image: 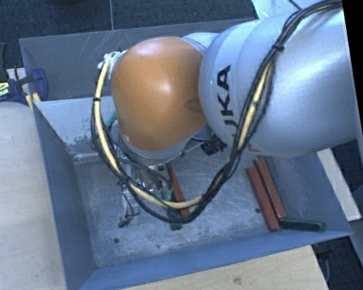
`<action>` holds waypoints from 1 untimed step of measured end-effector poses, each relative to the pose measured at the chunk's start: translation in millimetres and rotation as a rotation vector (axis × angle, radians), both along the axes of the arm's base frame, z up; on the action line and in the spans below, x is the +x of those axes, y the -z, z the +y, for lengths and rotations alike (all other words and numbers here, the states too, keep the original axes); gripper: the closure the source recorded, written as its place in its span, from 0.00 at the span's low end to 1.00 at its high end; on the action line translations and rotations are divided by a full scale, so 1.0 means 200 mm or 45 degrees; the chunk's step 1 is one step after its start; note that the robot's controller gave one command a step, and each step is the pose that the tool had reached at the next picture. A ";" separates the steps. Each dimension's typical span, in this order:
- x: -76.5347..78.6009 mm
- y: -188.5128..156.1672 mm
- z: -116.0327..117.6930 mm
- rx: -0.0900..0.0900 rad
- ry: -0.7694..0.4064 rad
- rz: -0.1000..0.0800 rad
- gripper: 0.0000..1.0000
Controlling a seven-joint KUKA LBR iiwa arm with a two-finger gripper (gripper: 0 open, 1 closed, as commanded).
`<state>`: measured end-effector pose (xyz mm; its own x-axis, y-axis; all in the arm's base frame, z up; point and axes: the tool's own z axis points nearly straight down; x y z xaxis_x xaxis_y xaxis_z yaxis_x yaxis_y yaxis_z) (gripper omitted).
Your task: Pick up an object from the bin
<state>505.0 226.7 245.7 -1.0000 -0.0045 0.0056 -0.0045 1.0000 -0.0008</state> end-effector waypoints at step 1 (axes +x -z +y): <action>0.38 0.33 -0.25 -0.002 0.223 -0.009 0.00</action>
Offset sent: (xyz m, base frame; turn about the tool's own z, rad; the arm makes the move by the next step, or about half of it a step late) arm 0.0759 -0.0476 -0.0636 0.1739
